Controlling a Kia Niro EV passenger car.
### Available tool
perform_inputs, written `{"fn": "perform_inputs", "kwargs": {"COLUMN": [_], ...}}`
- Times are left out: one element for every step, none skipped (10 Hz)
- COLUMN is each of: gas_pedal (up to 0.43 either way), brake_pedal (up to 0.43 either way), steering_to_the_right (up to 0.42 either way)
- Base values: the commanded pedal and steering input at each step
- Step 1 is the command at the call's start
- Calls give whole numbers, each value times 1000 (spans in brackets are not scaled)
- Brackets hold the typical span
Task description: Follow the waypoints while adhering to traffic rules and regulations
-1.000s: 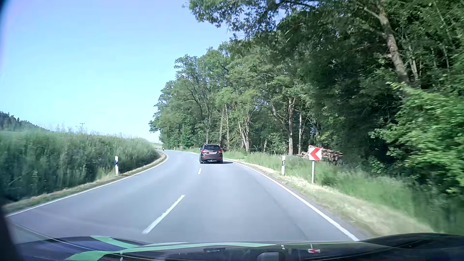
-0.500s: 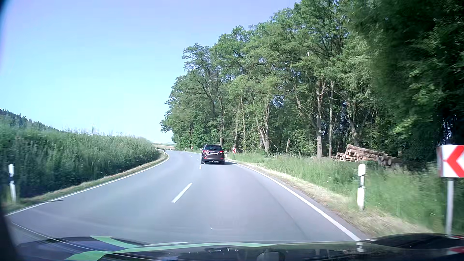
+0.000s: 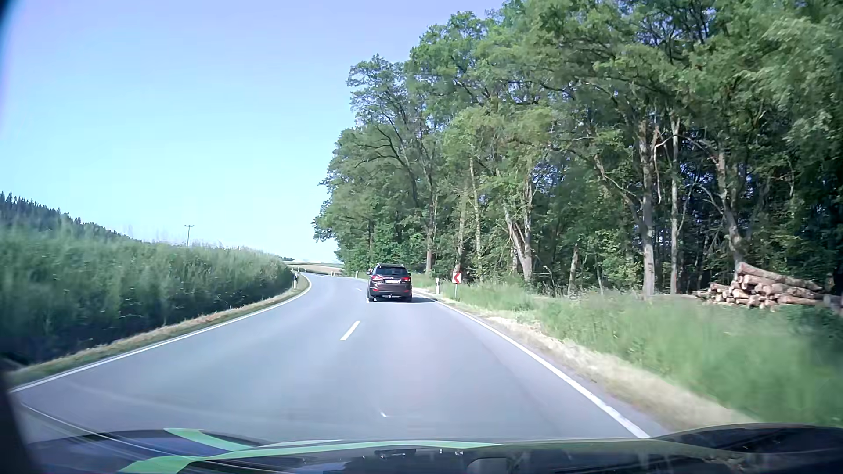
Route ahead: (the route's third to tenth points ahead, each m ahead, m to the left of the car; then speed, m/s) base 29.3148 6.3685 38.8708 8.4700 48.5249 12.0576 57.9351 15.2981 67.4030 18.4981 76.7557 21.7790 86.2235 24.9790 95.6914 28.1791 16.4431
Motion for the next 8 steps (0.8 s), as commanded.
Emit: {"fn": "perform_inputs", "kwargs": {"gas_pedal": [0, 0, 0, 0, 0, 0, 0, 0], "brake_pedal": [0, 0, 0, 0, 0, 0, 0, 0], "steering_to_the_right": [-39, -39, -39, -39, -39, -39, -39, -39]}}
